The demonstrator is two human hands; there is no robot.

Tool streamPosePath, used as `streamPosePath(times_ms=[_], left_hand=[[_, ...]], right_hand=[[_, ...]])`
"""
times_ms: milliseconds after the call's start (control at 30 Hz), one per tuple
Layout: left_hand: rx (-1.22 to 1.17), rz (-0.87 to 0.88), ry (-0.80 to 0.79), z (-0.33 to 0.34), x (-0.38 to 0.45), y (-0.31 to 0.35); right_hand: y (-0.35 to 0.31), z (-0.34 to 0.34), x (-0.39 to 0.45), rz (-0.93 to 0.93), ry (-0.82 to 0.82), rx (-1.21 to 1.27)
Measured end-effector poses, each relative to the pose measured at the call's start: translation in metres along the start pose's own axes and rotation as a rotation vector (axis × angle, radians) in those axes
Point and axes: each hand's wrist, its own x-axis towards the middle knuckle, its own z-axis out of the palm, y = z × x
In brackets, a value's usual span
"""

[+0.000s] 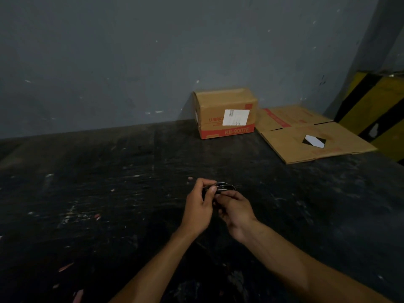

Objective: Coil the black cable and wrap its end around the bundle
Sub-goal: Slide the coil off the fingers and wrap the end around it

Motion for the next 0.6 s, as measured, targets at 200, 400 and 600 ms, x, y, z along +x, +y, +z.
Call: streamPosePath(times_ms=[200,400,600], left_hand=[[-0.052,-0.049,0.018,0.007,-0.006,-0.003],[-0.064,-0.224,-0.075,0.008,-0.005,-0.005],[-0.041,-0.258,-0.069,0.004,-0.001,-0.005]], right_hand=[[-0.003,-0.003,0.000,0.079,-0.010,0.052],[-0.001,-0.009,0.004,0.084,-0.036,0.088],[0.001,-0.020,0.012,0.108,-0.104,0.029]])
